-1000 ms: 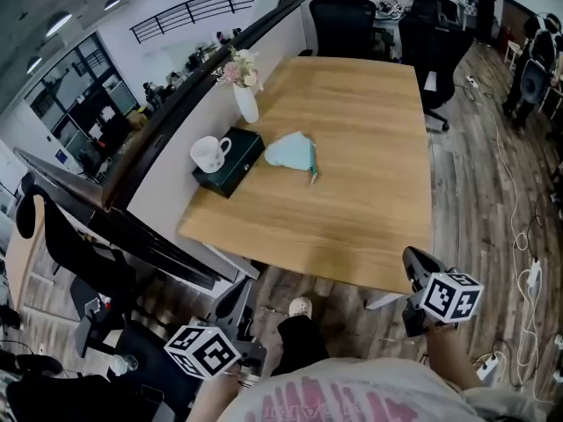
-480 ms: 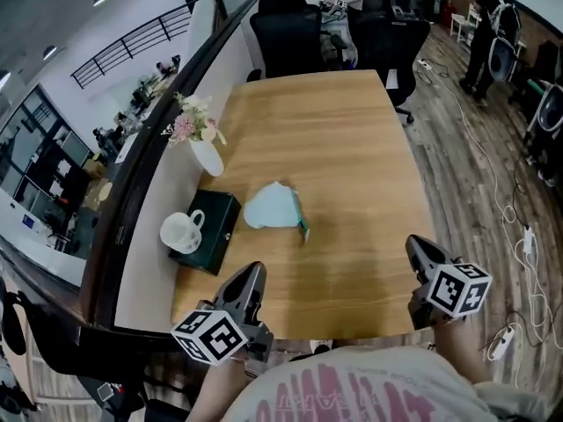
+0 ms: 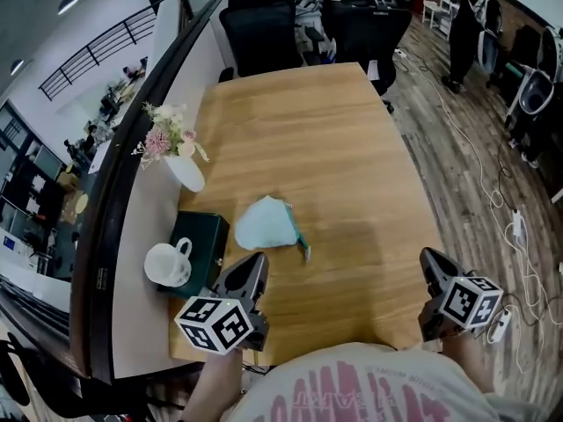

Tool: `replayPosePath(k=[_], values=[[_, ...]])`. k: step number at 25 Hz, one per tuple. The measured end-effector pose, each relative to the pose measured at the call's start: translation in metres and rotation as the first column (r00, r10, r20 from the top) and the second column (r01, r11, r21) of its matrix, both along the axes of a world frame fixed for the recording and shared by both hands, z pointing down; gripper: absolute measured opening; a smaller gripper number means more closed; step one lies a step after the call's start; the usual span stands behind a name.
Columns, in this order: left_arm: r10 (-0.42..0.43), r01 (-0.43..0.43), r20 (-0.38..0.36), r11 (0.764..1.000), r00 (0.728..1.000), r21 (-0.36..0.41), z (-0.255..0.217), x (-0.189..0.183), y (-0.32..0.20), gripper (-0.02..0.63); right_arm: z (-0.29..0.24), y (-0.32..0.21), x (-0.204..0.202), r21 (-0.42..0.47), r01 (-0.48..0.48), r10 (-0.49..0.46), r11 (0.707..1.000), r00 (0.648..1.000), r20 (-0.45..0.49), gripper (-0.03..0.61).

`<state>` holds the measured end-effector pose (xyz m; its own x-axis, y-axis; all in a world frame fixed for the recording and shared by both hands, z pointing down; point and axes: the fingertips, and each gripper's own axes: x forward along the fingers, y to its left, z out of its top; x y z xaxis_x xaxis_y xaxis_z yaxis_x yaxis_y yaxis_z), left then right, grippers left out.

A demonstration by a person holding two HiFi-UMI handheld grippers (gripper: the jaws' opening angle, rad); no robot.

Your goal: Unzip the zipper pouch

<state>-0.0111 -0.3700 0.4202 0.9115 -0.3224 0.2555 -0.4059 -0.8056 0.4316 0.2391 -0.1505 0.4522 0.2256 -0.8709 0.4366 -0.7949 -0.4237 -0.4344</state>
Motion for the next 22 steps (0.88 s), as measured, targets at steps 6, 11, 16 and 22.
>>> replayPosePath(k=[6,11,16,22], values=[[0.113,-0.125,0.148,0.989,0.983,0.074,0.02,0.025,-0.053,0.002,0.01,-0.002,0.006,-0.052,-0.05,0.05,0.997,0.999,0.002,-0.003],[0.206,-0.228,0.224,0.971,0.952,0.076,0.029,0.06,-0.098,0.012,0.02,0.013,0.013,-0.117,-0.104,0.107,0.988,0.994,0.014,-0.003],[0.334,-0.395,0.353,0.912,0.874,0.112,0.043,0.099,-0.12,0.065,0.026,0.021,0.021,-0.141,-0.142,0.145,0.98,0.989,0.012,-0.003],[0.473,-0.55,0.461,0.835,0.75,0.038,0.067,0.132,-0.138,0.162,0.034,0.023,0.026,-0.153,-0.158,0.163,0.976,0.986,0.019,-0.003]])
